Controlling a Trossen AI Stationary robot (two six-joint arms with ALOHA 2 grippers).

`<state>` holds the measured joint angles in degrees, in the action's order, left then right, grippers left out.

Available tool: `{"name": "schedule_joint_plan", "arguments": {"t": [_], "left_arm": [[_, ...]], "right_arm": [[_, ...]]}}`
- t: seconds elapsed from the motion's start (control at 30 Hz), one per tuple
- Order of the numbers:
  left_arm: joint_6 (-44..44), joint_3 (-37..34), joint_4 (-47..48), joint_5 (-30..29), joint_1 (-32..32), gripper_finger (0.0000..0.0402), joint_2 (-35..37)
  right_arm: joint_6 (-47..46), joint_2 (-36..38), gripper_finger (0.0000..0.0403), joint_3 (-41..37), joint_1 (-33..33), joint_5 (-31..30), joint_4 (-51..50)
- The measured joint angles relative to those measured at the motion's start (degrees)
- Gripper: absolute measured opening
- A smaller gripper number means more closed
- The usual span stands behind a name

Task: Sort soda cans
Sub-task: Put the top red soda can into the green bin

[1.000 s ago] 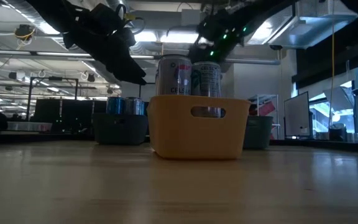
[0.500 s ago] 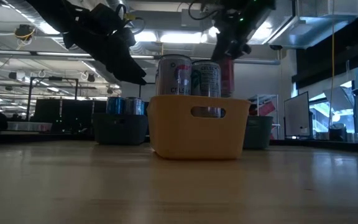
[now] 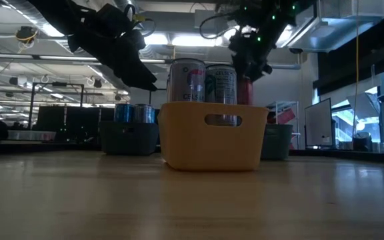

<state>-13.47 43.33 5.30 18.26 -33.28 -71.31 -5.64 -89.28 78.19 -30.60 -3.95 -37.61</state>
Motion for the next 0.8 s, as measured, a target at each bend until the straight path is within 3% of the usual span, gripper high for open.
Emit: {"name": "schedule_joint_plan", "arguments": {"t": [0.8], "left_arm": [[0.0, 0.0, -0.39, 0.0, -0.01, 0.037, 0.0]], "right_arm": [[-3.01, -0.16, 0.0268, -18.64, -0.01, -4.65, 23.51]]}}
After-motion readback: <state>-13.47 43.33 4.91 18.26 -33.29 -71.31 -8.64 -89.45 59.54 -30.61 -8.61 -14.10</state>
